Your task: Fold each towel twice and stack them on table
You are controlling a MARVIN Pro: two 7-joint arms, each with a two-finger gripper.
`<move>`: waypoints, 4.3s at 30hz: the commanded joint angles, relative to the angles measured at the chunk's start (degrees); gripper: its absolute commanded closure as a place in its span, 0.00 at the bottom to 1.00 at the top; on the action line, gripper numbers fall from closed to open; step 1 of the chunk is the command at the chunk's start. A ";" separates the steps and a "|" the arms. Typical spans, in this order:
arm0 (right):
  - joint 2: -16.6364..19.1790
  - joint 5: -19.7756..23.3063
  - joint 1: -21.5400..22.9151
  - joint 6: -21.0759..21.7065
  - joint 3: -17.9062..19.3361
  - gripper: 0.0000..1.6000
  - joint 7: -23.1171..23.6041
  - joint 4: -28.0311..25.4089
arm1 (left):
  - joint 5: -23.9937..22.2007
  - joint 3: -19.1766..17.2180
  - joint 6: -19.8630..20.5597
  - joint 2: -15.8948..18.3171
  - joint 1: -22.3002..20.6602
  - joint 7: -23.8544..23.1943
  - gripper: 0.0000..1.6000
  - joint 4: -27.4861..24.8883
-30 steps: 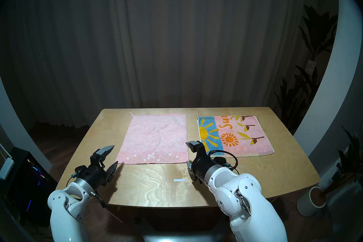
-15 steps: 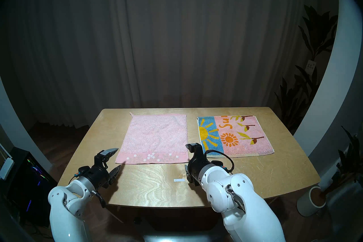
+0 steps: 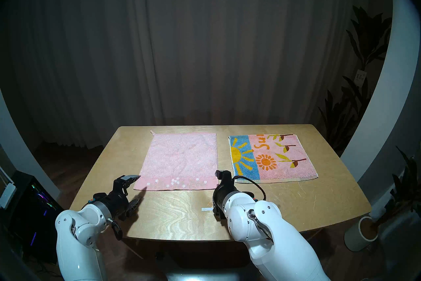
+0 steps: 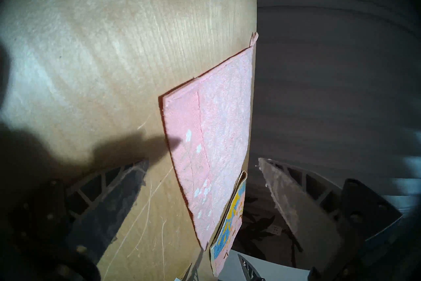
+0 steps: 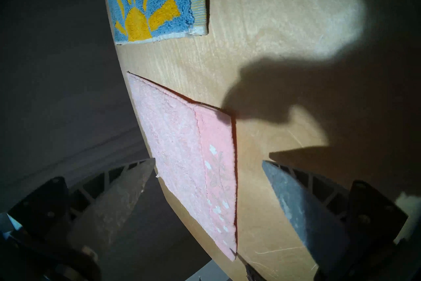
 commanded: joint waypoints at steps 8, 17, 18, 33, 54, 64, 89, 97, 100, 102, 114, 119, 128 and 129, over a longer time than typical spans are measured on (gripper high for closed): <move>-1.45 0.14 7.93 -10.76 -5.77 0.00 0.00 5.56 | -1.37 3.50 -5.89 0.73 -5.70 14.38 0.06 -3.03; -1.91 0.56 12.37 -19.22 -10.82 0.00 0.61 10.05 | -3.93 4.81 -11.26 1.27 -9.35 26.54 0.03 -2.90; -2.07 0.54 12.81 -20.30 -11.31 0.00 0.70 10.67 | -4.26 4.95 -11.89 1.49 -9.67 27.06 0.02 -2.51; -3.38 1.65 16.56 -28.00 -15.46 0.00 1.94 15.95 | -13.90 5.53 -15.21 3.54 -15.79 40.27 0.00 5.62; -2.65 -0.70 15.52 -28.00 -13.02 0.00 0.21 15.72 | -12.03 7.12 -15.83 5.28 -13.67 36.00 0.00 8.43; -2.67 -1.06 15.19 -28.00 -12.78 0.00 0.26 16.18 | -8.36 6.85 -17.34 5.41 -13.18 31.81 0.00 9.90; -2.76 -0.33 16.50 -27.10 -12.78 0.54 0.14 17.73 | -5.54 8.53 -17.54 7.01 -12.24 27.64 0.41 12.48; -1.43 -0.61 16.39 -27.49 -12.34 1.00 -0.27 16.12 | -6.49 8.31 -17.97 6.48 -11.09 28.12 1.00 9.99; -0.52 -0.64 16.05 -27.43 -12.26 1.00 -0.68 14.34 | -7.23 8.10 -18.01 6.31 -10.38 28.74 1.00 8.56; 0.42 -0.83 15.72 -27.39 -12.52 1.00 -1.41 12.59 | -7.91 8.01 -17.81 6.23 -9.83 29.46 1.00 7.59; 6.12 -1.80 12.42 -27.62 -14.35 1.00 -7.27 2.30 | -14.45 7.20 -14.35 6.25 -5.06 36.20 1.00 0.03; 7.61 -0.92 12.52 -27.15 -13.90 1.00 -10.35 -1.09 | -18.79 6.18 -13.10 6.96 -4.81 39.35 1.00 -2.39; 11.80 0.85 11.15 -27.33 -12.04 1.00 -12.81 -8.27 | -22.66 7.01 -12.25 8.82 -4.02 39.60 1.00 -4.33; 12.45 1.30 10.87 -27.15 -11.93 1.00 -13.14 -8.78 | -22.89 7.16 -12.21 9.16 -3.99 39.41 1.00 -4.34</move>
